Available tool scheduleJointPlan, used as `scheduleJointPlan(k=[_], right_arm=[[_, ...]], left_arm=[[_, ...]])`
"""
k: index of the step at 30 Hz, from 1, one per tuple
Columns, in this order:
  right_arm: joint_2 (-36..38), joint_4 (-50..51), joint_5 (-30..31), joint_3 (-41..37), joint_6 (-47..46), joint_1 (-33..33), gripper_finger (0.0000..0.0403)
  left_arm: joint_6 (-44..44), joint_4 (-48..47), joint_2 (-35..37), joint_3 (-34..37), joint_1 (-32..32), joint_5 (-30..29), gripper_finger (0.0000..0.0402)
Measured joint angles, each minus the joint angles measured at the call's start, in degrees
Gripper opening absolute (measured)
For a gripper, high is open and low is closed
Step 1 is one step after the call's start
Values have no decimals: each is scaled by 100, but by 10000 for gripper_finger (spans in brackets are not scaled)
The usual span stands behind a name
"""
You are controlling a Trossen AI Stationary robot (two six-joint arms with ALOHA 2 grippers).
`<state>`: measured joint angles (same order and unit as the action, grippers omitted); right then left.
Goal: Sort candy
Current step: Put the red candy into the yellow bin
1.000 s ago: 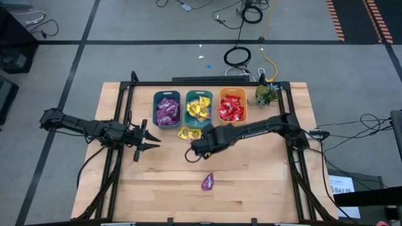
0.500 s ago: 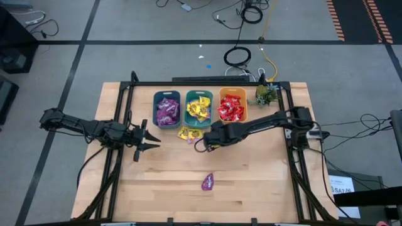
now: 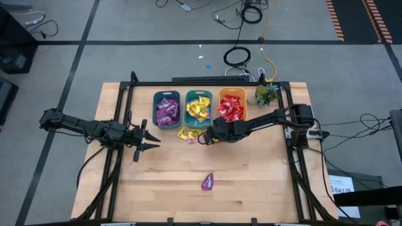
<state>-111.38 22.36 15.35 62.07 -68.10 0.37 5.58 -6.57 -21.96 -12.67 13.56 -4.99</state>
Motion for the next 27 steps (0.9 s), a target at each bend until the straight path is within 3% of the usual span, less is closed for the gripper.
scheduleJointPlan(k=[4,10,15,23,27], right_arm=[[52,84,-49,-16,14,201,152],[424,419,-415,93,419,371,21],[1290,773,-430,213,720,328,26],[3142,1154,1042,253,1520,-146,12],[3634,1424,1341,249,1978,-758,11]], left_arm=[[0,0,-1,0,2,-1,105],[0,-1,-1,0,1,0,105],[0,0,-1,0,0,1,105],[0,0,0,0,1,0,105],[0,1,1,0,2,-1,105]])
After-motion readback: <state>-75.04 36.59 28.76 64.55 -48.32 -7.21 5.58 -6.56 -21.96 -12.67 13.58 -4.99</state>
